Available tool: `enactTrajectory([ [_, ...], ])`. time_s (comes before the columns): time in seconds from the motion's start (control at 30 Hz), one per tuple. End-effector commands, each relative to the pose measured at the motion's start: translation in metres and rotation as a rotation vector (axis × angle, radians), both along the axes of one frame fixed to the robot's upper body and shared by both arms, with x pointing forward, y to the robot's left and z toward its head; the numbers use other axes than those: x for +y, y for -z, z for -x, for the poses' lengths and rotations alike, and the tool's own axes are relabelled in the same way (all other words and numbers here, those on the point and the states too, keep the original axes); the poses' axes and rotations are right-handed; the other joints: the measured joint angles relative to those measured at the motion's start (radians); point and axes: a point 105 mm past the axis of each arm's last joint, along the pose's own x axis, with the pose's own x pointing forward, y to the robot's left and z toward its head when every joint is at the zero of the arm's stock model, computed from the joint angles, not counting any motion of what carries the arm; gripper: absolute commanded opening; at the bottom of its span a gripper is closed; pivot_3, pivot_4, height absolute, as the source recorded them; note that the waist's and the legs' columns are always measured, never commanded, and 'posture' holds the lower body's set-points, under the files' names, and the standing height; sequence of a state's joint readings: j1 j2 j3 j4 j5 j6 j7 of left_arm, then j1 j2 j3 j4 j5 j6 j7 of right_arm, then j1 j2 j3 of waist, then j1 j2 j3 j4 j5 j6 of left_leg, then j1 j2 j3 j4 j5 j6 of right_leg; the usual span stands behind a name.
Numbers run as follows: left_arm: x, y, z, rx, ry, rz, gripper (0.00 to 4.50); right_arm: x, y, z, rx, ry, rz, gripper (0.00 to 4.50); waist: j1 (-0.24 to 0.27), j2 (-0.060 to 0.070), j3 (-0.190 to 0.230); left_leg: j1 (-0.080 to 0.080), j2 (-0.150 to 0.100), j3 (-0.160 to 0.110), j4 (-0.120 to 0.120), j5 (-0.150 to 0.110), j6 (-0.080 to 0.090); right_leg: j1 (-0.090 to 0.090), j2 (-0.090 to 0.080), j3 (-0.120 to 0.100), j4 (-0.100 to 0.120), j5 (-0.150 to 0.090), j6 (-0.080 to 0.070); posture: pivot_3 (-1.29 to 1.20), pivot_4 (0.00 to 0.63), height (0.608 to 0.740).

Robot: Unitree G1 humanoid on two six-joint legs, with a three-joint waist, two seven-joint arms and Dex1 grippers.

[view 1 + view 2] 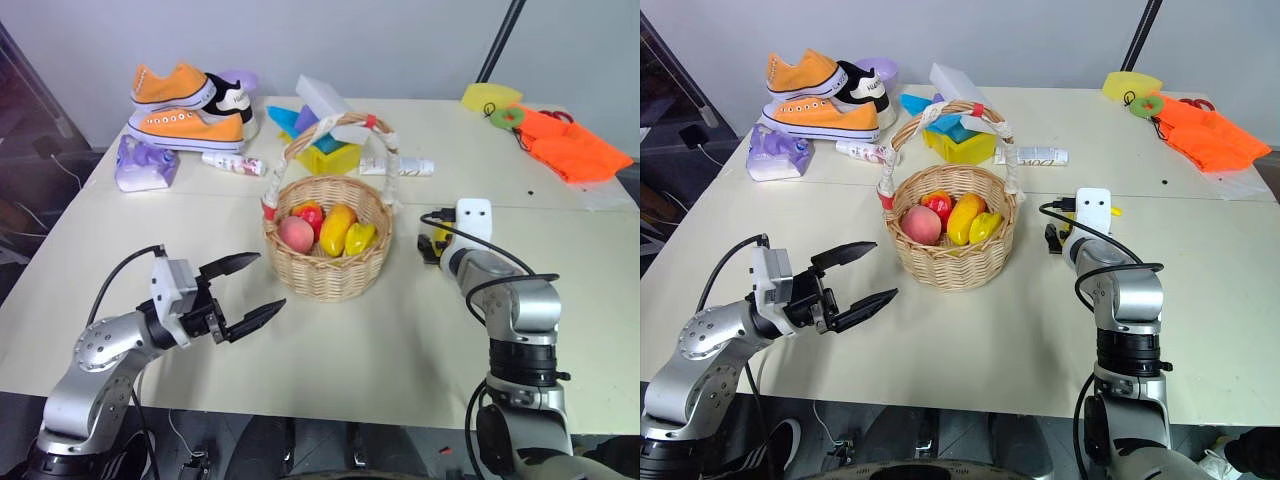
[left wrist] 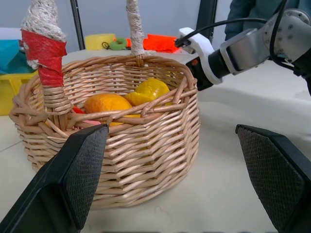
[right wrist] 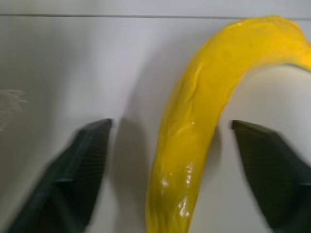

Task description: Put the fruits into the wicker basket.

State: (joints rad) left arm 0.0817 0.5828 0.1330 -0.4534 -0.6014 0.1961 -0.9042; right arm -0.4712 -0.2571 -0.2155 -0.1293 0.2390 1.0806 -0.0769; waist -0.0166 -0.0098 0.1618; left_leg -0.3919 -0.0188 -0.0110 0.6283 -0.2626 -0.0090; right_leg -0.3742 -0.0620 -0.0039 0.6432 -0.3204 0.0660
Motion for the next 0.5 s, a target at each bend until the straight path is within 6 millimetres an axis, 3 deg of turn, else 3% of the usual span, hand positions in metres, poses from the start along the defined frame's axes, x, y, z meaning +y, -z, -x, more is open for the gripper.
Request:
enactTrajectory([
  [0.03, -0.002, -0.011, 0.003, -0.041, 0.010, 0.005, 4.50, -0.005, -0.011, -0.002, -0.052, 0.016, 0.016, 1.45, 0.000, 0.000, 0.000, 0.000, 0.000, 0.000, 0.000, 0.000, 0.000, 0.000, 0.000, 0.000, 0.000, 0.000, 0.000, 0.00, 0.150, 0.740],
  [0.07, -0.002, -0.011, 0.003, -0.041, 0.011, 0.005, 4.50, -0.005, -0.012, -0.001, -0.054, 0.012, 0.023, 1.02, -0.001, 0.000, 0.000, 0.000, 0.000, 0.000, 0.000, 0.000, 0.000, 0.000, 0.000, 0.000, 0.000, 0.000, 0.000, 0.00, 0.150, 0.740],
  [0.27, -0.002, -0.011, 0.001, -0.040, 0.013, 0.005, 4.50, -0.024, -0.029, 0.006, -0.117, 0.030, 0.071, 1.02, 0.003, 0.000, 0.000, 0.000, 0.000, 0.000, 0.000, 0.000, 0.000, 0.000, 0.000, 0.000, 0.000, 0.000, 0.000, 0.00, 0.150, 0.740],
  [0.4, 0.000, -0.011, 0.000, -0.039, 0.008, 0.007, 4.50, -0.012, -0.056, 0.016, -0.247, -0.155, 0.059, 1.02, 0.003, 0.001, 0.000, 0.000, 0.000, 0.000, 0.000, 0.000, 0.000, 0.000, 0.000, 0.000, -0.001, 0.000, 0.000, 0.00, 0.150, 0.740],
  [0.5, 0.004, -0.010, -0.002, -0.038, -0.004, 0.007, 4.50, -0.004, -0.084, 0.044, -0.390, -0.437, 0.013, 1.02, 0.004, 0.001, 0.000, 0.000, 0.000, 0.000, -0.001, 0.000, 0.000, 0.000, 0.000, 0.000, -0.001, 0.000, 0.000, 0.00, 0.150, 0.740],
])
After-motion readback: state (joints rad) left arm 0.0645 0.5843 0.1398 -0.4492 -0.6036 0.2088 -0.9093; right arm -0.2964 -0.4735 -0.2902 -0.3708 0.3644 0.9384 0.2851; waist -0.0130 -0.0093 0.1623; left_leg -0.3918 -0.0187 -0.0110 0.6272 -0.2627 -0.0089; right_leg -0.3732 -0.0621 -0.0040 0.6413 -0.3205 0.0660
